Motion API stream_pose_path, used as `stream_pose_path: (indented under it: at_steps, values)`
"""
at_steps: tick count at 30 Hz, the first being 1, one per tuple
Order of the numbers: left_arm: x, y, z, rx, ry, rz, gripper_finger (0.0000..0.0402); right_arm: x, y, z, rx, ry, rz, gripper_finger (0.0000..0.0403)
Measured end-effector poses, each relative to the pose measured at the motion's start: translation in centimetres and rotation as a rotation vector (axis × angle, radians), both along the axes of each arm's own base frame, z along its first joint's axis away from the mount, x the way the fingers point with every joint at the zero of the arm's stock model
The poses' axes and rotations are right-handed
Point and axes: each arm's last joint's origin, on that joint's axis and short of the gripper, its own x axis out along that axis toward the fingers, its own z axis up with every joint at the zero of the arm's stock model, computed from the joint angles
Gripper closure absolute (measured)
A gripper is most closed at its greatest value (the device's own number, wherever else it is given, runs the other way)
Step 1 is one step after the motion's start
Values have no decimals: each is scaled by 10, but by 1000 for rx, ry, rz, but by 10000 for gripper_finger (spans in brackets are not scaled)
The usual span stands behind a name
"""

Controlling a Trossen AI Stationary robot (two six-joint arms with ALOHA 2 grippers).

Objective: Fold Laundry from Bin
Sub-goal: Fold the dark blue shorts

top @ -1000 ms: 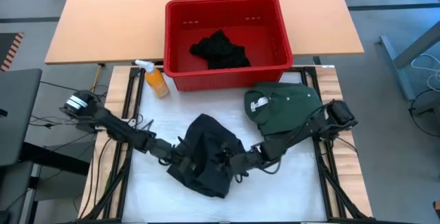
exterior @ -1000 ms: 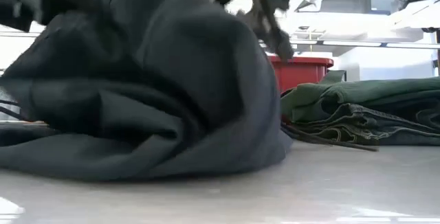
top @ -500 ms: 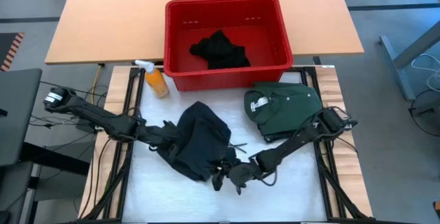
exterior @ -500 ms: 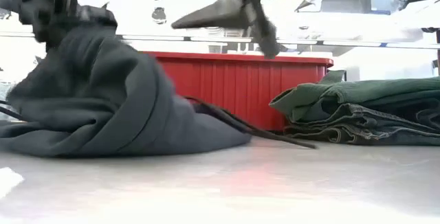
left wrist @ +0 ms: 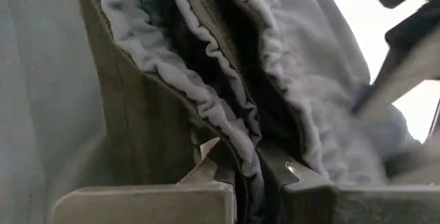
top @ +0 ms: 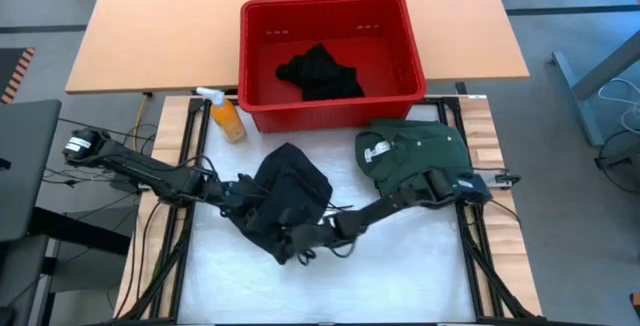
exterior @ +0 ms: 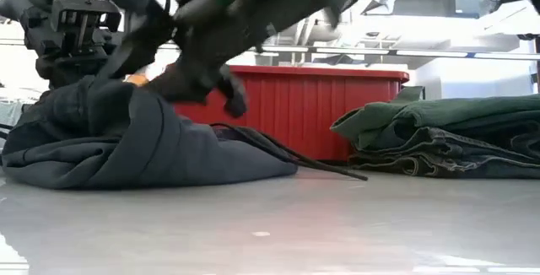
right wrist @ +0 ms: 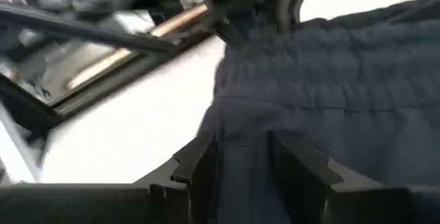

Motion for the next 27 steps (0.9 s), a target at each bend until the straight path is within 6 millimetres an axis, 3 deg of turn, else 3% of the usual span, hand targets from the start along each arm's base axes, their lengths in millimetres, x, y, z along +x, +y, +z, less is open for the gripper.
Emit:
stream_pose_path:
  at_steps: [5,12,15,19,25,27]
  values:
    - [-3,5,11,31,78,-67,342,24,-10,-31,26,121,71,234]
    - [-19,19,51,168,177,5,279,27,-10,-34,65,195,109,234]
    - [-24,19,57,212,134,47,270,24,-12,-25,112,240,188,234]
    - [-31,11,35,186,121,91,271,14,-11,-5,120,307,253,234]
    - [-30,-4,9,78,-66,124,273,-13,3,69,-90,230,121,234]
    - [-30,-5,3,61,-105,171,273,-24,3,81,-97,225,110,234]
